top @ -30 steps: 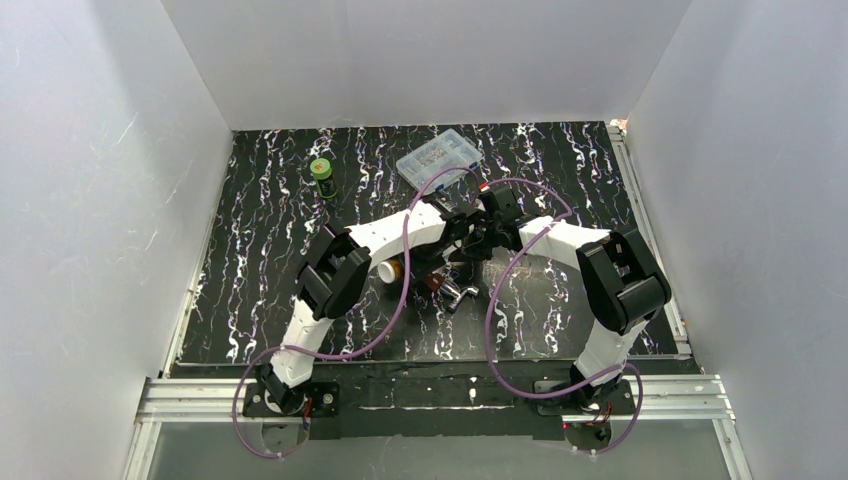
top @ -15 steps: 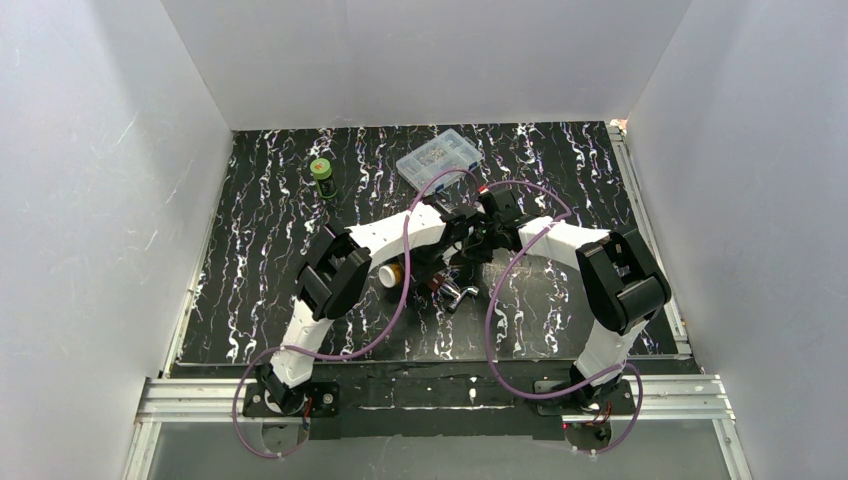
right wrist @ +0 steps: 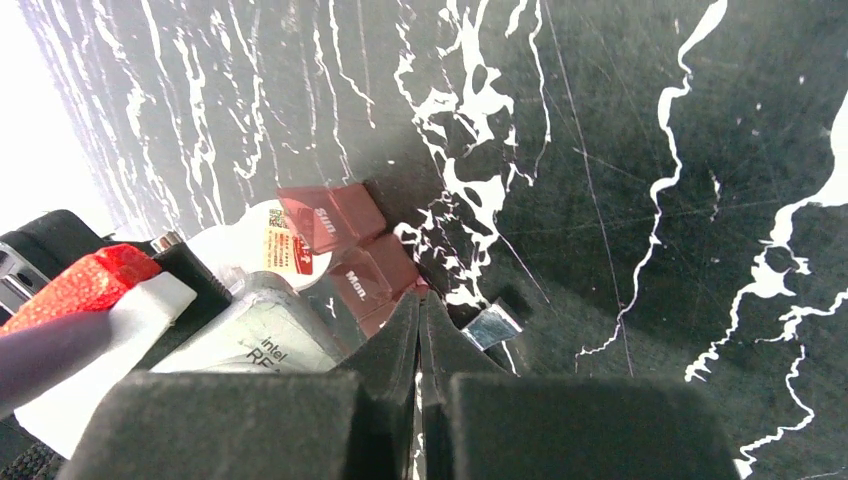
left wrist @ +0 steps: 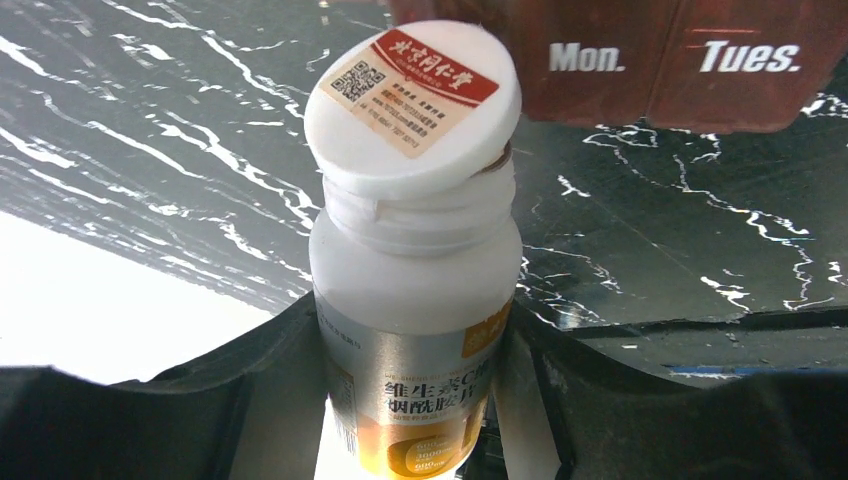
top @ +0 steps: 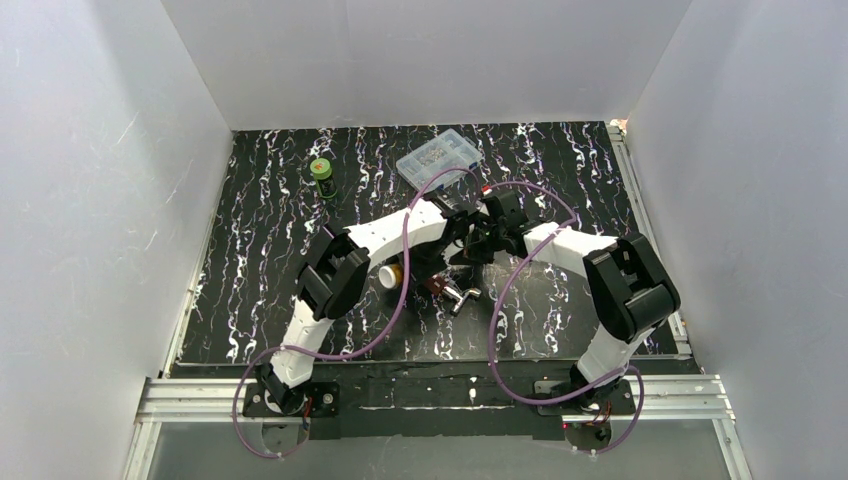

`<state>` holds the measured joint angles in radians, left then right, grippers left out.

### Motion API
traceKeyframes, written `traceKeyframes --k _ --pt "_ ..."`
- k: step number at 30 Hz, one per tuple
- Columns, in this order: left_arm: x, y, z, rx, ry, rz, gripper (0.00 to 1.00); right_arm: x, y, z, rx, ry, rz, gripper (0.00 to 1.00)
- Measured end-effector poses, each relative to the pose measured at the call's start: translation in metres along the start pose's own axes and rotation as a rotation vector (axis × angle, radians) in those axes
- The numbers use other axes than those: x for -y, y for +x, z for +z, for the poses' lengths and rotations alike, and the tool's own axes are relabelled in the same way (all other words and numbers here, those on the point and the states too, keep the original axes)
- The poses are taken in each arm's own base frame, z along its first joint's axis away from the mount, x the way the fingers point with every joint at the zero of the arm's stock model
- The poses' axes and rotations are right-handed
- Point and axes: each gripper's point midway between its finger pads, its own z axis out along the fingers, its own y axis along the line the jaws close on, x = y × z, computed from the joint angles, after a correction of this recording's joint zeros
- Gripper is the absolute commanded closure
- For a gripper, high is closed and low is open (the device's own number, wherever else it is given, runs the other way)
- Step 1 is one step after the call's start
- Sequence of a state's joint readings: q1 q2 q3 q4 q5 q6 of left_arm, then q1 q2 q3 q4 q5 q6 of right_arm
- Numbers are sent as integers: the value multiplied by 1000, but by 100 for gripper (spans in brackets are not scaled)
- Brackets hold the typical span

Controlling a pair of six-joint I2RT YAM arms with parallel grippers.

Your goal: Sort the pills into containers

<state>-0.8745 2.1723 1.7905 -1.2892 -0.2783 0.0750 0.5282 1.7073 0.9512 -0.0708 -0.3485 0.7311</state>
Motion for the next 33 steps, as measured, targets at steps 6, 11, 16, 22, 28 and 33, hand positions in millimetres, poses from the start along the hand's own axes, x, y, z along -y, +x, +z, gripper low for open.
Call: traceKeyframes --k 6,11,16,22,28,33 --pt "-7 -1 -7 7 -26 -4 100 -6 -8 -3 31 -23 -12 97" --pt "0 0 0 0 7 -3 100 -2 -4 -2 16 -4 -5 97" --pt "4 -2 4 -9 20 -7 100 4 -1 1 3 13 4 97" --pt "-6 0 -4 -10 -27 -10 100 -3 -6 1 22 -16 -8 97" --pt "2 2 8 83 -12 -69 100 -7 -5 1 20 -31 -16 97" --pt "18 16 10 236 56 -103 100 -21 -14 2 57 -80 -40 97"
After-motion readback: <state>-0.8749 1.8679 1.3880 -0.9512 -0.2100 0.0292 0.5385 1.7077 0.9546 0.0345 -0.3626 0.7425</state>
